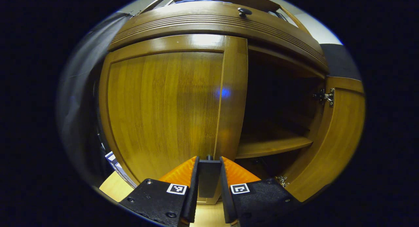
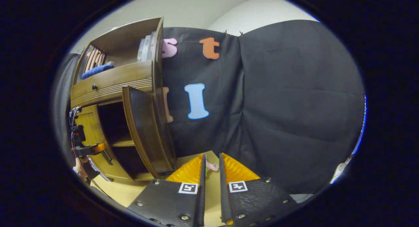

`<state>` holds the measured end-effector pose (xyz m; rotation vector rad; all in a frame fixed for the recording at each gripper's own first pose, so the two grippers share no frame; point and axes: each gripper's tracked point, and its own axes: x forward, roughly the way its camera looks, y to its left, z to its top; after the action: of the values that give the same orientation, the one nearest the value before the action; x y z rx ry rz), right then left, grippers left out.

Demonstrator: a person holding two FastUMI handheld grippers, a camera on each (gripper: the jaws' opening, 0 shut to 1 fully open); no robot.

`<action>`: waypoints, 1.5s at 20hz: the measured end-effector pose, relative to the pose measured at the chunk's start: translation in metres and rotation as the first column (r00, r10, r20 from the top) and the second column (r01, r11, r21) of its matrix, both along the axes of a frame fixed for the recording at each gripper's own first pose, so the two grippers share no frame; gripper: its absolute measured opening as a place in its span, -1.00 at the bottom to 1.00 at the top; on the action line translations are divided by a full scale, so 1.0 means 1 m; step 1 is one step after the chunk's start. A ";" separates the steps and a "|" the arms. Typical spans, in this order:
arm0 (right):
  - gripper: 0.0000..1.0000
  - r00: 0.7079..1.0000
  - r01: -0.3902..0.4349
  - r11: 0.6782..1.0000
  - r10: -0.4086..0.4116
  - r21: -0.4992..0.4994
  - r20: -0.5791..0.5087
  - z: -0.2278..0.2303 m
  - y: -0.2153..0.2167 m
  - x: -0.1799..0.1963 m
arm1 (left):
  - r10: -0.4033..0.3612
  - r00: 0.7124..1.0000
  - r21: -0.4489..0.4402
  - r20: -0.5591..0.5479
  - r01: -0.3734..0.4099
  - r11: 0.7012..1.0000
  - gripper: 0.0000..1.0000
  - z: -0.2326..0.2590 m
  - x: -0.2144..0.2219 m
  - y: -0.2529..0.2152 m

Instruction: Open the right door of the double-door shoe cabinet with the right hand, and open the left door with the left hand.

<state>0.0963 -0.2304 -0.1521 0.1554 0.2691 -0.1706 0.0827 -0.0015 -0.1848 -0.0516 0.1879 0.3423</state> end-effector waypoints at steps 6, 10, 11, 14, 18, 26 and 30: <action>-0.60 0.995 -0.097 0.995 0.097 -0.004 -0.008 -0.001 0.001 -0.002 | 0.082 0.996 -0.008 0.032 -0.081 0.997 -0.37 0.003 -0.046 -0.003; -0.60 0.985 -0.172 0.985 0.172 -0.004 -0.002 -0.001 0.004 0.006 | 0.148 0.988 -0.025 0.045 -0.146 0.989 -0.30 0.004 -0.072 -0.002; -0.60 0.982 -0.190 0.982 0.190 -0.001 0.000 -0.001 0.005 0.006 | 0.164 0.985 -0.031 0.047 -0.163 0.986 -0.33 0.004 -0.079 -0.002; -0.60 0.971 -0.237 0.971 0.237 0.003 0.005 -0.003 0.008 0.008 | 0.202 0.978 -0.038 0.049 -0.200 0.979 -0.34 0.006 -0.097 0.000; -0.60 0.961 -0.275 0.961 0.275 0.012 0.002 -0.007 0.012 0.012 | 0.241 0.969 -0.046 0.046 -0.239 0.970 -0.41 0.007 -0.113 0.003; -0.60 0.944 -0.328 0.944 0.329 0.028 -0.007 -0.015 0.019 0.024 | 0.323 0.946 -0.043 0.039 -0.321 0.946 -0.67 0.012 -0.159 0.010; -0.60 0.930 -0.367 0.930 0.367 0.036 -0.010 -0.017 0.034 0.034 | 0.352 0.935 -0.039 0.041 -0.351 0.936 -0.81 0.015 -0.183 0.019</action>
<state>0.1302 -0.1961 -0.1696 0.1342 0.3130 0.2058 -0.1003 0.0180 -0.1695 -0.1247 0.1365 0.6959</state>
